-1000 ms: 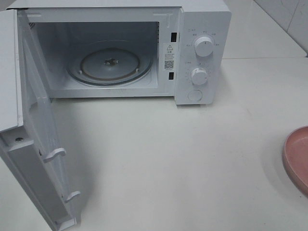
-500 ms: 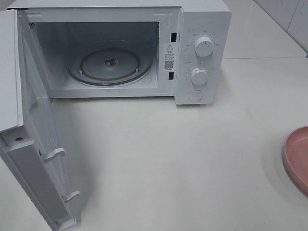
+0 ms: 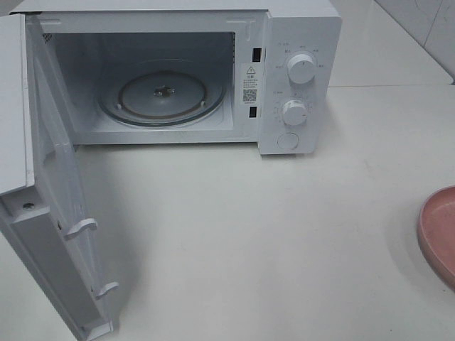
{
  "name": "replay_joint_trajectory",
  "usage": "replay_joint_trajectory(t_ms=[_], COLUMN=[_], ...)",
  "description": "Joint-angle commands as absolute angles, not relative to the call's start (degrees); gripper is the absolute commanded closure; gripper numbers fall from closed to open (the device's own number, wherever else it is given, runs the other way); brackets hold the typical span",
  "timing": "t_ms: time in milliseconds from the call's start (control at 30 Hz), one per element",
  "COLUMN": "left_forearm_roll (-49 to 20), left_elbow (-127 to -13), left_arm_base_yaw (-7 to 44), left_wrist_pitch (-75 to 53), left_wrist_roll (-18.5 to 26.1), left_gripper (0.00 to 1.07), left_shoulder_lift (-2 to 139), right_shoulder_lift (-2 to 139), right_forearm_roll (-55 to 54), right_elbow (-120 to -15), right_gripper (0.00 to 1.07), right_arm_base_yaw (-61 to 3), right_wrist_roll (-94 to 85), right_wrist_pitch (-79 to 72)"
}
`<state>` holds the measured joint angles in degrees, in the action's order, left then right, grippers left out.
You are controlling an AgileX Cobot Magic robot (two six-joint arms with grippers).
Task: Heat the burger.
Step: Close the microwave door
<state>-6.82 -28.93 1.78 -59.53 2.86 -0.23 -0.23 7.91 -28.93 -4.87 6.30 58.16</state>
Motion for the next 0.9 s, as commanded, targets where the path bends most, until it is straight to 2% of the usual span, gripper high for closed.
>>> replay_joint_trajectory(t_ms=[33,900], left_forearm_roll=[-7.1,-7.45], left_elbow=[-28.82,-29.45], left_arm_base_yaw=[1.55,1.55], left_wrist_pitch=[-59.42,-58.56], left_wrist_roll=[2.69,2.46], left_gripper=[0.09,0.09], left_shoulder_lift=[-1.43,-1.26], right_shoulder_lift=[-1.72,-1.72], right_forearm_roll=[8.08,8.08], right_elbow=[-28.88,-28.88], right_gripper=[0.31,0.31], right_arm_base_yaw=[-4.64,-4.64], right_wrist_roll=[6.42,6.42], right_wrist_pitch=[57.52,57.52])
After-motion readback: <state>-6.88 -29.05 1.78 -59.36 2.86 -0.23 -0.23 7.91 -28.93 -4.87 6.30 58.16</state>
